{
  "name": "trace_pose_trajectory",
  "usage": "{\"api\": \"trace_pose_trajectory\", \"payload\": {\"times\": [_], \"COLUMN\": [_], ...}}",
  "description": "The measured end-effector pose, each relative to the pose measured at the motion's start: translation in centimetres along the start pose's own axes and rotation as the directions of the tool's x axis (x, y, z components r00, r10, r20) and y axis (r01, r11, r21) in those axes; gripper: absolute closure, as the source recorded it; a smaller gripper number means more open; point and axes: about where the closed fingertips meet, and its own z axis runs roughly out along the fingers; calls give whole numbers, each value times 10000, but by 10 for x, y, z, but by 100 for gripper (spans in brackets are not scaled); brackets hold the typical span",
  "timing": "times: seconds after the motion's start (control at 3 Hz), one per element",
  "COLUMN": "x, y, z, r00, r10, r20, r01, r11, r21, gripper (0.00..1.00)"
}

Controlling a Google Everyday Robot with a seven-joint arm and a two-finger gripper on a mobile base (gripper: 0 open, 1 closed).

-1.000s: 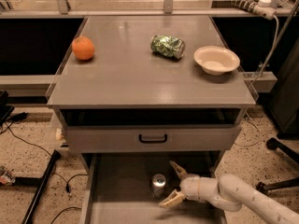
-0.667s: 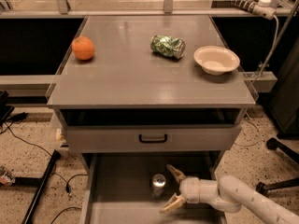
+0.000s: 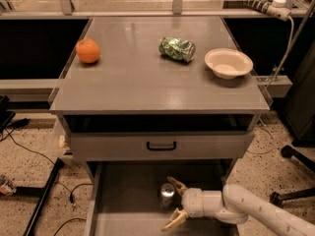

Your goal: Pick redbull can from middle drawer and place on counter

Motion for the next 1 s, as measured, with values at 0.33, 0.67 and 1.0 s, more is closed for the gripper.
{"api": "trace_pose_trajectory", "payload": {"times": [0.33,0.67,1.0], "x": [-19,-17,-17], "y": [-11,-16,-16], "z": [17,17,17], "r00": [9973,9969,9969], "r10": [-598,-588,-588], "r20": [-433,-518,-518], "r01": [615,617,617], "r11": [9973,9966,9966], "r21": [396,552,552], "gripper": [0,19,41]}}
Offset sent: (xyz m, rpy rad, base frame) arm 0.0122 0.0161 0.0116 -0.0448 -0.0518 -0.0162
